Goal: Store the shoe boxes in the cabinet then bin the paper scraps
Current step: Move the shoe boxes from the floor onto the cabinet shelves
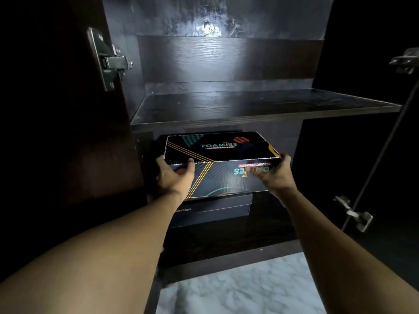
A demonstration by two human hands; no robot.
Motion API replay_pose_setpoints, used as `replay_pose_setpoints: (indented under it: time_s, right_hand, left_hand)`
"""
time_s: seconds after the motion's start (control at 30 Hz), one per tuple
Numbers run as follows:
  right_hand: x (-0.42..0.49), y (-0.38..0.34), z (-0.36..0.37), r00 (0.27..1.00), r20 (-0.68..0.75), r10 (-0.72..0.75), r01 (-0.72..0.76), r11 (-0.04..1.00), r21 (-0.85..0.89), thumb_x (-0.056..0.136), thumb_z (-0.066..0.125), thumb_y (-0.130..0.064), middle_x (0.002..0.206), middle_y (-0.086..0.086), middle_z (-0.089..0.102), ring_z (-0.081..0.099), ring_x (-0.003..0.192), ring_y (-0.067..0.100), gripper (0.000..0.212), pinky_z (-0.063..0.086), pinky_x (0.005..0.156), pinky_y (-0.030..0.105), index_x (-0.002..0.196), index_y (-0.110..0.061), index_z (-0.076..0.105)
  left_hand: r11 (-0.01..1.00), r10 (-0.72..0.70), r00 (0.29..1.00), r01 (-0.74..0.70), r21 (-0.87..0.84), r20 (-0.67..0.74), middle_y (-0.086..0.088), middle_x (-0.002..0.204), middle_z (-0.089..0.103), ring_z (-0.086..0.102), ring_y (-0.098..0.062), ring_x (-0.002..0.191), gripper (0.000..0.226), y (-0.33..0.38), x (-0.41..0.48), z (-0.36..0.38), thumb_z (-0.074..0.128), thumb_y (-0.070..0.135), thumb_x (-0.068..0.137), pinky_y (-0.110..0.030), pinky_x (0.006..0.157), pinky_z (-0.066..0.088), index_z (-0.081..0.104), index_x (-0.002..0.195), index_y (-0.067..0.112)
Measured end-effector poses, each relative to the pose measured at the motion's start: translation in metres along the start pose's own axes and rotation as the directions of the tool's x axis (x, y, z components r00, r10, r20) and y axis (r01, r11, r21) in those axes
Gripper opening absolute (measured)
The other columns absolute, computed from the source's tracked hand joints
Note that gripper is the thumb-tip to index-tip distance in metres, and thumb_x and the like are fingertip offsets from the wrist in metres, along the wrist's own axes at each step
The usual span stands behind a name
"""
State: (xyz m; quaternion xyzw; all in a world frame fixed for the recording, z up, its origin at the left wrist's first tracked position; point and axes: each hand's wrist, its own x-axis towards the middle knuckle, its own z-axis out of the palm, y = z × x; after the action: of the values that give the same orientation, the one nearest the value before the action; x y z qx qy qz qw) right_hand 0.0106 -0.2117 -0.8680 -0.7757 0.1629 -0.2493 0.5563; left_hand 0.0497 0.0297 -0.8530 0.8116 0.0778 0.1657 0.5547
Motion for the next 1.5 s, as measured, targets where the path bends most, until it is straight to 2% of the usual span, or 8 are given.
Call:
replay_pose_setpoints:
  time_s: [0.1,0.2,0.33,0.43,0.83,1.1,1.23,1.5]
  right_hand:
    - [0.006,0.002,0.016,0.998,-0.056,-0.017,0.019,1.0,0.023,0.062,0.093,-0.034,0.134,0.008,0.052,0.053,0.124,0.023,0.096,0.046,0.105,0.035,0.137,-0.014,0.036]
    - [0.004,0.001,0.025,0.998,-0.038,-0.05,0.05,0.999,0.014,0.073,0.086,-0.035,0.146,0.006,0.048,0.044,0.137,0.023,0.095,0.037,0.112,0.036,0.147,-0.017,0.03]
    - [-0.011,0.005,0.033,0.976,-0.195,-0.094,0.08,0.994,-0.077,0.077,0.079,-0.047,0.157,0.009,0.028,0.034,0.143,0.026,0.105,0.035,0.112,0.039,0.156,-0.017,0.016]
    - [-0.021,0.005,0.036,0.956,-0.269,-0.122,0.077,0.982,-0.172,0.078,0.077,-0.05,0.149,0.012,0.028,0.039,0.136,0.031,0.095,0.042,0.104,0.042,0.151,-0.018,0.024]
    - [0.002,0.001,0.052,0.995,0.096,-0.035,0.042,0.996,-0.079,0.087,0.073,-0.034,0.166,0.001,-0.003,0.014,0.15,0.021,0.091,0.019,0.117,0.031,0.157,-0.021,0.017]
    - [-0.003,-0.003,0.017,0.999,0.03,-0.011,0.012,0.999,-0.049,0.09,0.07,-0.035,0.136,0.001,0.057,0.052,0.127,0.021,0.058,0.043,0.106,0.038,0.141,-0.02,0.047]
    - [-0.018,-0.013,-0.022,0.996,-0.078,-0.048,0.033,0.982,-0.188,0.091,0.068,-0.037,0.113,-0.005,0.061,0.06,0.106,0.013,0.048,0.045,0.086,0.026,0.134,-0.02,0.054]
    - [-0.101,-0.016,-0.14,0.97,-0.24,-0.023,-0.081,0.907,-0.414,0.093,0.061,-0.042,0.132,0.003,0.062,0.058,0.121,0.021,0.048,0.047,0.103,0.037,0.136,-0.022,0.055]
  left_hand:
    - [0.988,0.125,0.992,-0.123,0.089,-0.019,-0.022,0.141,0.041,0.047,-0.041,0.124,0.07,-0.003,0.01,0.009,0.053,0.047,0.094,-0.043,0.097,0.041,0.026,0.148,0.012]
    - [0.891,0.338,0.938,-0.294,0.346,-0.074,-0.025,0.144,0.035,0.041,-0.043,0.127,0.06,-0.011,0.009,0.016,0.039,0.043,0.099,-0.05,0.1,0.039,0.033,0.148,0.009]
    - [0.517,0.673,0.732,-0.563,0.644,0.1,-0.025,0.152,0.033,0.029,-0.044,0.141,0.064,-0.031,0.003,0.021,0.037,0.042,0.09,-0.056,0.115,0.02,0.032,0.148,0.016]
    - [0.313,0.68,0.655,-0.666,0.677,0.329,-0.019,0.159,0.022,0.017,-0.037,0.148,0.073,-0.039,0.001,0.019,0.04,0.046,0.089,-0.054,0.119,0.016,0.017,0.154,0.023]
    - [0.531,0.366,0.839,-0.544,0.65,0.403,-0.006,0.162,0.002,-0.013,-0.029,0.149,0.085,0.001,0.02,0.027,0.055,0.037,0.088,-0.051,0.119,0.008,0.002,0.155,0.032]
    - [0.547,0.325,0.872,-0.489,0.679,0.366,-0.011,0.153,0.025,0.012,-0.033,0.146,0.066,0.023,0.008,0.026,0.052,0.042,0.09,-0.049,0.11,0.029,0.026,0.149,0.024]
    - [0.529,0.446,0.814,-0.575,0.624,0.373,-0.008,0.136,0.046,0.039,-0.029,0.128,0.05,0.04,-0.01,0.039,0.046,0.043,0.092,-0.042,0.094,0.041,0.043,0.137,0.02]
    - [0.675,0.491,0.621,-0.715,0.184,0.611,-0.001,0.118,0.064,0.06,-0.027,0.107,0.038,0.075,-0.109,0.108,0.048,0.045,0.093,-0.035,0.085,0.049,0.055,0.126,0.028]
